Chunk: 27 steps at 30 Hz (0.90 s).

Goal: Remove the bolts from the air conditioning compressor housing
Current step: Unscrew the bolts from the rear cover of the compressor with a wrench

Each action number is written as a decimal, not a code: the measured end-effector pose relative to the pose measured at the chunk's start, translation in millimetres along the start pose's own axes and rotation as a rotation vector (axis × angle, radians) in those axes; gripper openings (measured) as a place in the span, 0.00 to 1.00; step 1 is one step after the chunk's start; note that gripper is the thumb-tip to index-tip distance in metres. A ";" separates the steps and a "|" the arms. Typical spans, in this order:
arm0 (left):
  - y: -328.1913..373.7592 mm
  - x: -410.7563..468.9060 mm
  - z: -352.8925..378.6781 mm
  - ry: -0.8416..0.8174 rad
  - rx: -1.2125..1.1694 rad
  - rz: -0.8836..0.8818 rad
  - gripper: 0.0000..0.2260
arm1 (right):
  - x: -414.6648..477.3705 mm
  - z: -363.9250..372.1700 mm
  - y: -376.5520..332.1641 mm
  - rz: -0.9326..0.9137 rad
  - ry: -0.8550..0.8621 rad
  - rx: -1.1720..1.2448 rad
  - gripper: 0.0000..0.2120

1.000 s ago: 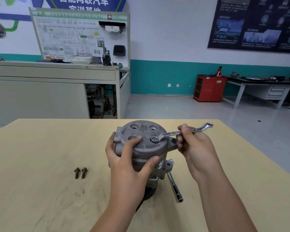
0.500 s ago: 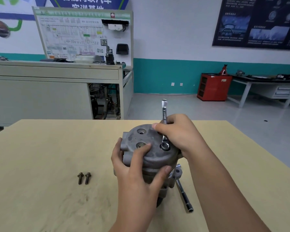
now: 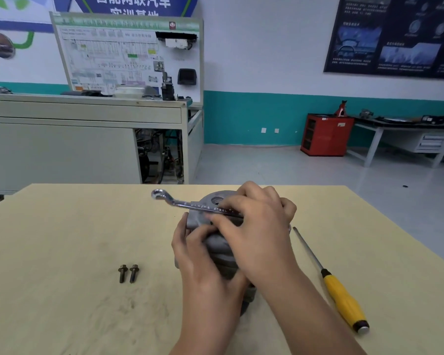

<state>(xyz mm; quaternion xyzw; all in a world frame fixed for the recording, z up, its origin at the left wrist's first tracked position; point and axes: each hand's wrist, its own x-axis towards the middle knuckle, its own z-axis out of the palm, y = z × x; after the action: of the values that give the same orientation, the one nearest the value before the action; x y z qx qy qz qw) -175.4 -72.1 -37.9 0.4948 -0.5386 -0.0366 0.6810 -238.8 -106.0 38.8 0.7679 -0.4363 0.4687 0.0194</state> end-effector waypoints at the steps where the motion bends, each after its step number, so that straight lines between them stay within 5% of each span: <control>1: 0.2 0.0 0.7 0.008 -0.007 0.000 0.29 | -4.4 0.1 1.5 0.001 0.057 0.030 0.04; 6: -0.1 -1.3 4.5 0.028 -0.042 0.001 0.28 | -24.2 2.6 13.0 -0.066 0.253 0.124 0.05; 9: -6.3 -3.3 7.0 0.028 -0.071 -0.014 0.38 | -35.7 5.0 21.0 -0.113 0.339 0.211 0.09; 14: -8.9 -7.6 6.9 0.069 -0.013 0.041 0.35 | -51.1 6.5 33.2 -0.064 0.344 0.453 0.13; 20: -2.8 -6.9 4.9 0.075 0.000 0.052 0.33 | -51.0 7.2 31.1 0.262 0.418 0.899 0.12; 27: -4.2 -8.0 -0.8 0.084 0.003 0.057 0.34 | -17.2 4.1 31.8 0.600 0.318 0.880 0.09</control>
<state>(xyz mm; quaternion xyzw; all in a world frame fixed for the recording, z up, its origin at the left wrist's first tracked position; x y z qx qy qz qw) -176.1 -69.0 -46.5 0.4816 -0.5233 0.0046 0.7030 -260.9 -116.3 11.8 0.4652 -0.3905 0.7019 -0.3721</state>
